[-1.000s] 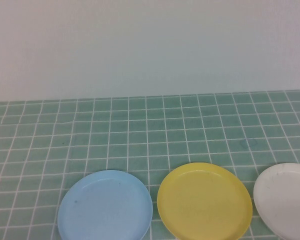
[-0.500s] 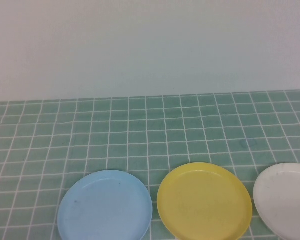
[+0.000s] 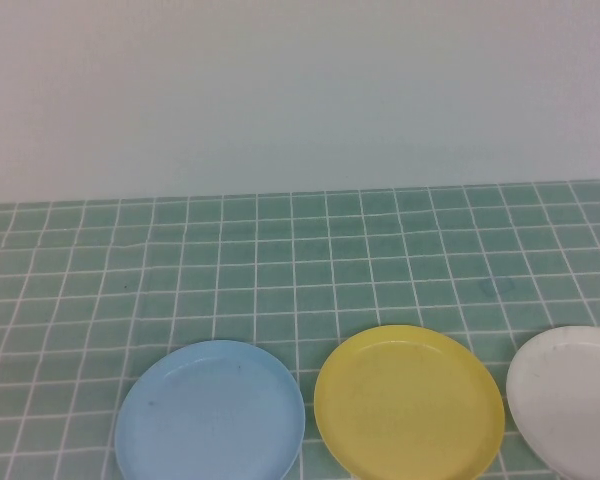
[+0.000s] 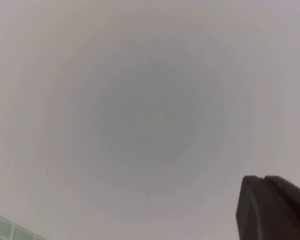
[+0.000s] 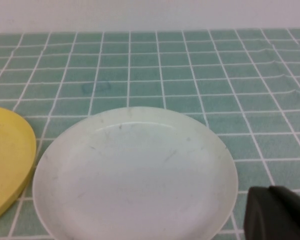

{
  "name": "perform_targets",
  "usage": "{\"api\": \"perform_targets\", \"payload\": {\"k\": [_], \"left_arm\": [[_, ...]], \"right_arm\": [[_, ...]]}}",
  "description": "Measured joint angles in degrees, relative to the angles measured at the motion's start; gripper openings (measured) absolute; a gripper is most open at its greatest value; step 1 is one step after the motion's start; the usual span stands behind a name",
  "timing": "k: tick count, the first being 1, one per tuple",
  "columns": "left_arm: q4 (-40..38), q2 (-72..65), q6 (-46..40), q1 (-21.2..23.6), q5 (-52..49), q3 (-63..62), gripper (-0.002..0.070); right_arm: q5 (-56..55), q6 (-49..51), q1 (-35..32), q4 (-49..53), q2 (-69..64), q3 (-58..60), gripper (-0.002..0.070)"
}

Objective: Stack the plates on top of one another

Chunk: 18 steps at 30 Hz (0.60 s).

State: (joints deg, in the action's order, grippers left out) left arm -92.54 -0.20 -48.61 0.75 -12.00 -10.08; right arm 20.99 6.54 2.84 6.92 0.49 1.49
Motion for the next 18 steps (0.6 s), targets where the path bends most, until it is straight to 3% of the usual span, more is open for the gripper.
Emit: {"api": "perform_targets", "payload": {"k": [12,18], "left_arm": [[10.48,-24.26,-3.37,0.00,-6.95,-13.69,-0.0001],[16.87,-38.30,2.81,0.00,-11.71,-15.94,-0.0001]], "right_arm": [[0.00,0.00,0.00,0.00,0.00,0.00,-0.0002],[0.00,0.09,0.00,0.00,0.00,0.00,-0.0002]]}}
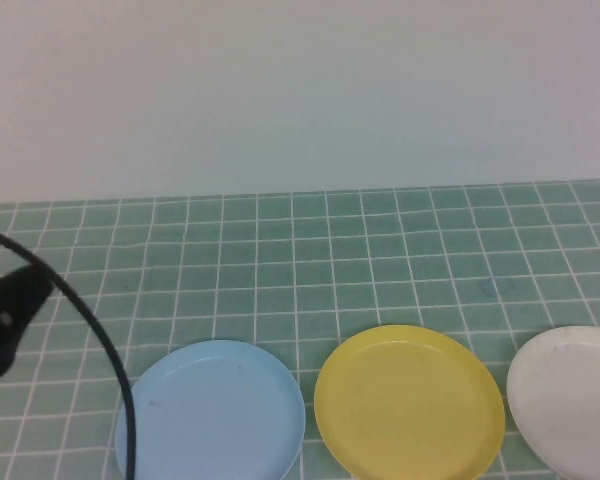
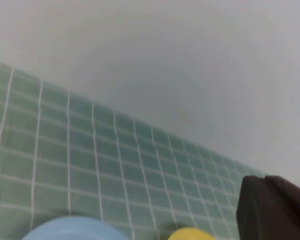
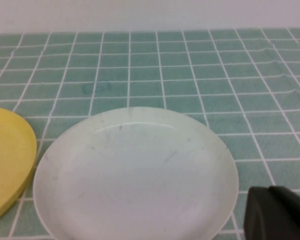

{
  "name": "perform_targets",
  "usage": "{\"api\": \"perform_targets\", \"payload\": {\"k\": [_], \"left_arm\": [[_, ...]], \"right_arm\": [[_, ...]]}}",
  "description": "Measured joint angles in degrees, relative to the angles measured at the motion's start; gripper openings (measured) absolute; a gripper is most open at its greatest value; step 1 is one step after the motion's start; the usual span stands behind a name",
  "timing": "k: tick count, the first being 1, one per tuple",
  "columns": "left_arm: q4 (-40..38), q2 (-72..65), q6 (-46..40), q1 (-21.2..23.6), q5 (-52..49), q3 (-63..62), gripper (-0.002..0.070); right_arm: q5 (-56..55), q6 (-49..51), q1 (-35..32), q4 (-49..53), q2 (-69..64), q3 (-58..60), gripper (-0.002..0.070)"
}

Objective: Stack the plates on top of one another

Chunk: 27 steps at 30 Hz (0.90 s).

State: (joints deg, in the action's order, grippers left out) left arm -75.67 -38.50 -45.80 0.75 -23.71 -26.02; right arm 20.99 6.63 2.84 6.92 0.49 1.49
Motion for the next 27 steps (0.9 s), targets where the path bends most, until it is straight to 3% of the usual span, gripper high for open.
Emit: {"api": "perform_targets", "payload": {"k": [5,11,17,20,25,27], "left_arm": [[8.97,-9.97,1.97,0.00,-5.98,-1.01,-0.0001],[22.87,-17.60,12.43,0.00,-9.12,-5.48,-0.0001],[25.42,-23.33,16.17,0.00,-12.79,-9.74,0.0024],[27.09,-25.61,17.69,0.00,-14.14,-10.42,0.0115],[33.01,-30.36,20.09,0.00,-15.40,-10.54,0.0338],[34.87,-32.66,21.65,0.00,-15.70,-10.54,0.0372]], "right_arm": [[0.00,0.00,0.00,0.00,0.00,0.00,-0.0002],[0.00,0.00,0.00,0.00,0.00,0.00,-0.0002],[0.00,0.00,0.00,0.00,0.00,0.00,-0.0002],[0.00,0.00,0.00,0.00,0.00,0.00,-0.0002],[0.00,0.00,0.00,0.00,0.00,0.00,-0.0002],[0.00,0.00,0.00,0.00,0.00,0.00,-0.0002]]}}
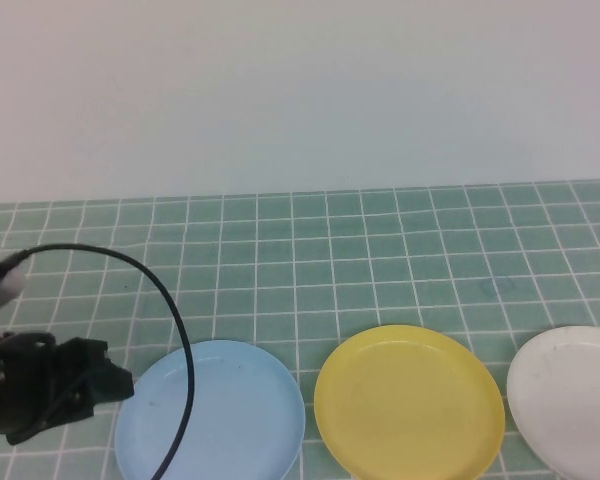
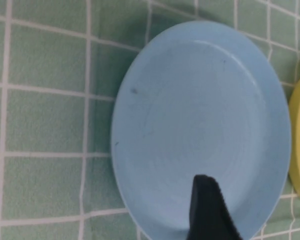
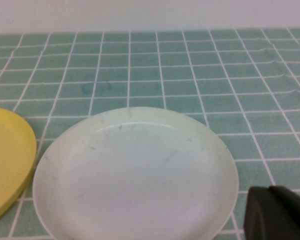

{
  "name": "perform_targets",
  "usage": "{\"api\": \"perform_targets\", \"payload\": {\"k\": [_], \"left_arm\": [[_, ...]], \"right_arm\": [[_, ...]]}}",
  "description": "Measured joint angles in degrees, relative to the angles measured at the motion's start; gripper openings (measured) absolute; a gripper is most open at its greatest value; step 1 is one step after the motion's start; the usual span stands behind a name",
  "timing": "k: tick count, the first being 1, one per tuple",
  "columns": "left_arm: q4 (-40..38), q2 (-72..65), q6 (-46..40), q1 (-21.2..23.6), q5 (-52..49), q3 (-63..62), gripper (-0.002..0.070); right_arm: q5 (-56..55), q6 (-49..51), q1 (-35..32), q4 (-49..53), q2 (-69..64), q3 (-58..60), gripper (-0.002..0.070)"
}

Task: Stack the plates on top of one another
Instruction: Pick up the blue plate

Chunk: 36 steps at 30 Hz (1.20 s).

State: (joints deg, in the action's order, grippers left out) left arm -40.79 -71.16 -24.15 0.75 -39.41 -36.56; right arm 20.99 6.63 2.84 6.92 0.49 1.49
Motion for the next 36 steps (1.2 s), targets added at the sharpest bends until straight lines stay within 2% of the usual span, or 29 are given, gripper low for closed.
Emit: {"api": "perform_targets", "payload": {"k": [6,14,18,30,33,36], "left_arm": [[0.83,-5.68,0.74,0.00,0.57,0.00,0.0396],[0.10,-11.39,-0.94,0.00,6.52,0.00,0.0398],[-3.84,-14.92,-3.08,0.00,8.26,0.00,0.0398],[-20.32,-25.37,-19.14,0.00,11.36,-0.08,0.0396],[-20.74,-26.19,-19.37,0.00,11.26,-0.34,0.0332],[-20.74,-26.52,-19.37,0.00,11.63,-0.34,0.0183]], "right_arm": [[0.00,0.00,0.00,0.00,0.00,0.00,-0.0002],[0.00,0.00,0.00,0.00,0.00,0.00,-0.0002],[0.00,0.00,0.00,0.00,0.00,0.00,-0.0002],[0.00,0.14,0.00,0.00,0.00,0.00,-0.0002],[0.00,0.24,0.00,0.00,0.00,0.00,-0.0002],[0.00,0.24,0.00,0.00,0.00,0.00,-0.0002]]}}
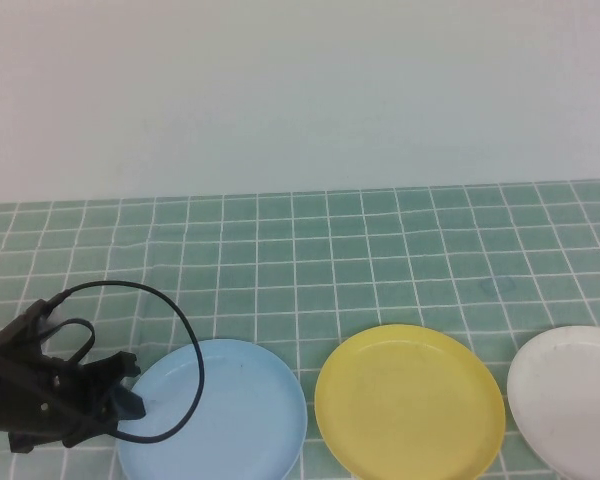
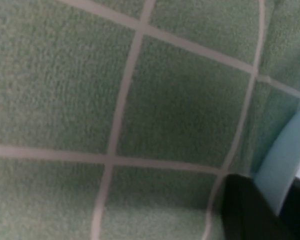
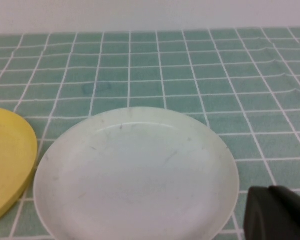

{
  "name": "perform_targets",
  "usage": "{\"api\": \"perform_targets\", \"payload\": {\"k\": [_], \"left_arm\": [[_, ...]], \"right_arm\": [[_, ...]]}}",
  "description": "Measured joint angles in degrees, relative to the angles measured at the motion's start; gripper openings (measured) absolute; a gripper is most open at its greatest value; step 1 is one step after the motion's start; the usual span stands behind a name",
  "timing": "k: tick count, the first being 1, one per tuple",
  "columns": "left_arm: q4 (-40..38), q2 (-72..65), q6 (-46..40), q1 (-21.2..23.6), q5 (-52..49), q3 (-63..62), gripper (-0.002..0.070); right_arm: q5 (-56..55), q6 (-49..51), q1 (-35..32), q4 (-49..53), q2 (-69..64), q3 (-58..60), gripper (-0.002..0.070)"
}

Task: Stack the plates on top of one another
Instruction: Pick up the blue plate

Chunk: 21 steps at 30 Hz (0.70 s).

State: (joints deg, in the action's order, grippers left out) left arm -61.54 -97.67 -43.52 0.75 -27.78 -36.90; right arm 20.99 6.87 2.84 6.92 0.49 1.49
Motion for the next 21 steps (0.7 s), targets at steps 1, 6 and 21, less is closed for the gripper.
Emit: {"api": "perform_targets", "payload": {"k": [1,6,21], "left_arm": [[0.14,0.00,0.00,0.00,0.12,0.00,0.0123],[0.28,-0.05,0.05,0.00,0.01,0.00,0.0017],[0.07,8.84,1.21,0.00,-5.53,-4.50,0.0008]], "right_arm": [[0.00,0.00,0.00,0.00,0.00,0.00,-0.0002],[0.00,0.00,0.00,0.00,0.00,0.00,-0.0002],[0.00,0.23,0.00,0.00,0.00,0.00,-0.0002]]}}
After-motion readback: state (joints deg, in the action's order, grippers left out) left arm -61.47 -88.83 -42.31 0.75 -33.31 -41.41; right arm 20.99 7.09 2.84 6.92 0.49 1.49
